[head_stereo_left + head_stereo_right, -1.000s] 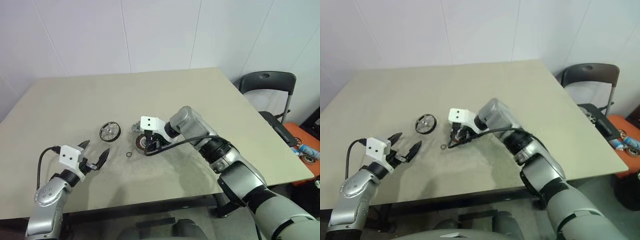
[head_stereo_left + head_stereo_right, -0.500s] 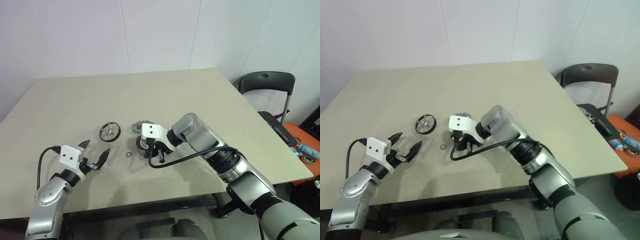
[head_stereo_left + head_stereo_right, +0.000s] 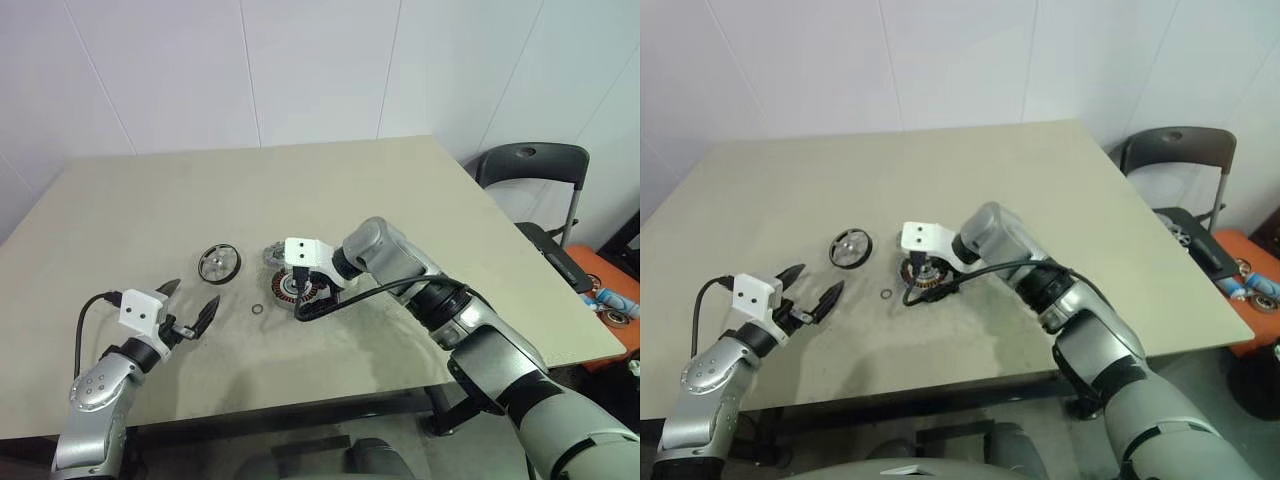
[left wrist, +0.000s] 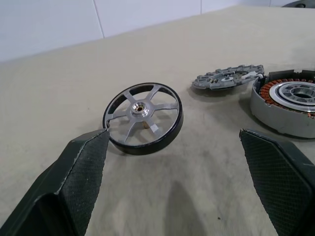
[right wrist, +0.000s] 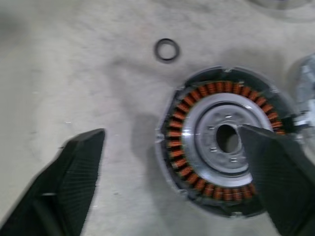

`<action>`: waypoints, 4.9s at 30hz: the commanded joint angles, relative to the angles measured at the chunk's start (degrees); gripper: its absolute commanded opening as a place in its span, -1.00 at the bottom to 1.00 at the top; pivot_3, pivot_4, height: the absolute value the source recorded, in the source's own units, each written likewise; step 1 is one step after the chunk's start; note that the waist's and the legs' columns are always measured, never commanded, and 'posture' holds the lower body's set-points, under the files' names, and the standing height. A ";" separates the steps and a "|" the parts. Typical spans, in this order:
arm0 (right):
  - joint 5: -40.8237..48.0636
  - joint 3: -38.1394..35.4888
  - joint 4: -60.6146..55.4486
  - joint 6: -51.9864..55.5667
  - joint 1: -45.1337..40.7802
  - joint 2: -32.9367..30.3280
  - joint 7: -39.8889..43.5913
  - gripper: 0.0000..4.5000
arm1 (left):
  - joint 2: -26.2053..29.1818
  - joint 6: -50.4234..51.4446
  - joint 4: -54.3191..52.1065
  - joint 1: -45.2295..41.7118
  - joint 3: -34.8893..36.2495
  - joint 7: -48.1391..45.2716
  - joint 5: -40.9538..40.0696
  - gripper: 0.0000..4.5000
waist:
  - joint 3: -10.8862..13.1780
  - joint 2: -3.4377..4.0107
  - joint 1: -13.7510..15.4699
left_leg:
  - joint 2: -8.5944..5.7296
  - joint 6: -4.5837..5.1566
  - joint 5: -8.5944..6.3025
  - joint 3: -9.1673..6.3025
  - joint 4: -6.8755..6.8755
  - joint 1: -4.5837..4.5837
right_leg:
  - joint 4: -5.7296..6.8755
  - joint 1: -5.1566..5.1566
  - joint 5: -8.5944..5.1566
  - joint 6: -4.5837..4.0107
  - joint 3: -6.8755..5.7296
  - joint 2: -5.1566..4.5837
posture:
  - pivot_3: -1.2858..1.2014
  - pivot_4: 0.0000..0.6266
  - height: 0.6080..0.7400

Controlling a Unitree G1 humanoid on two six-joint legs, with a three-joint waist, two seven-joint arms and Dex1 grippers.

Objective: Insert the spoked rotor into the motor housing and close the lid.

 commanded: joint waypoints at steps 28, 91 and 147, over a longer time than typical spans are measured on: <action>-8.10 3.71 6.09 -7.61 -1.94 3.21 -0.27 0.27 | -0.26 -0.90 -1.34 -0.48 0.26 0.66 0.21 1.00 | 0.00 0.00 0.00 | 0.00 0.00 0.00 0.00 0.00 -0.01 | 0.00 -0.01 0.00 0.00 0.00 -0.01 | 0.03 -1.00 1.00; 17.73 -20.62 -19.92 -5.06 17.04 -12.50 0.75 0.99 | 0.11 15.56 -5.40 -3.83 -7.84 -0.40 0.49 1.00 | -0.07 -0.11 1.55 | -0.01 0.01 0.02 0.02 0.05 0.07 | -0.01 0.11 0.01 0.02 0.00 0.13 | 0.03 -1.00 1.00; 20.65 -21.07 -16.34 -4.80 16.52 -15.75 1.11 0.99 | -1.97 12.47 10.36 -17.58 -20.56 -8.10 7.77 1.00 | -0.10 -0.08 3.46 | -0.12 0.03 0.03 0.02 0.14 0.09 | 0.03 0.19 0.02 0.03 0.01 0.13 | 0.03 -1.00 1.00</action>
